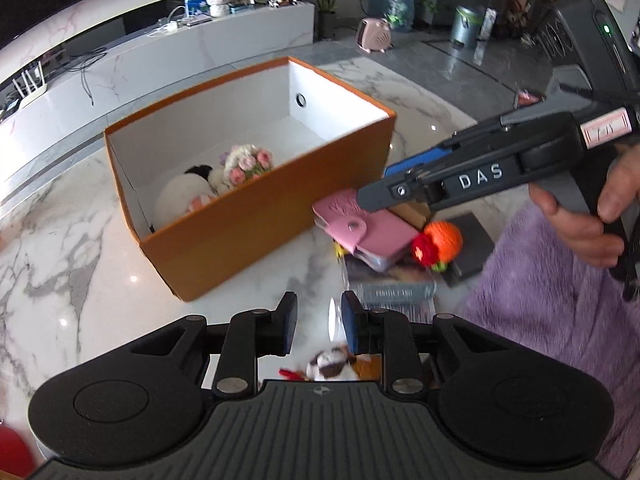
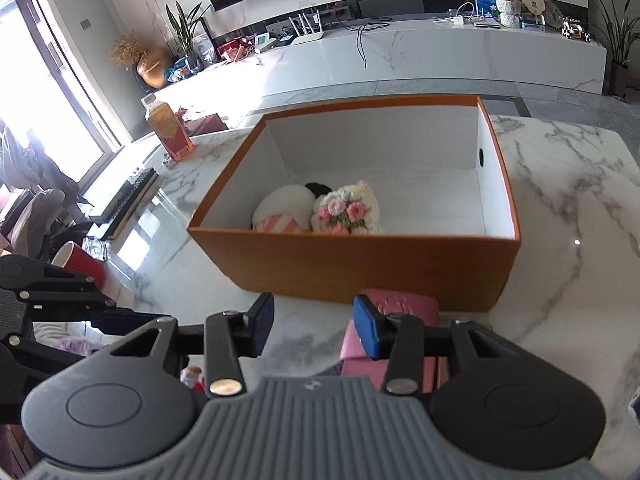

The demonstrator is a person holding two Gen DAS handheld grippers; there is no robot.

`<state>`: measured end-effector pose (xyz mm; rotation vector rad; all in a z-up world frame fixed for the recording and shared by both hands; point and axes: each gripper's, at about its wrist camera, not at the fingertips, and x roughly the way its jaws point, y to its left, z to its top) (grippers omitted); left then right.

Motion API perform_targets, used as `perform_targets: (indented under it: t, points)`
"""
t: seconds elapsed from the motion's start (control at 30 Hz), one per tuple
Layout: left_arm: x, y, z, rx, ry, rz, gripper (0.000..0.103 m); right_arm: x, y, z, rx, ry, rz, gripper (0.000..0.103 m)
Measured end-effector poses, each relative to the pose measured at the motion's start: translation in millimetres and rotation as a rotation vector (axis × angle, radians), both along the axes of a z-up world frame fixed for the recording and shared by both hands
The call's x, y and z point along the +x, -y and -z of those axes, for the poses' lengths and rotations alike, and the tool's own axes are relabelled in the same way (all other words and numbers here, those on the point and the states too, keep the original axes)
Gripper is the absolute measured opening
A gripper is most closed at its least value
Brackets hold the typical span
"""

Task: Organize objects
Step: 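Move left gripper to red-panda keychain while right gripper approaches orange crocheted ball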

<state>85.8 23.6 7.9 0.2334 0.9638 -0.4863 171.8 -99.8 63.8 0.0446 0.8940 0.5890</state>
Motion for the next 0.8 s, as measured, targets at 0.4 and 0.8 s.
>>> perform_targets:
  t: [0.4,0.8]
  points:
    - [-58.0,25.0,31.4,0.333,0.017,0.296,0.048,-59.3,33.9,44.4,-0.206,0.083,0.041,0.056]
    - [-56.4,47.6,74.0,0.617,0.037,0.485,0.052,-55.3,41.4,74.1,-0.264,0.087,0.041,0.063]
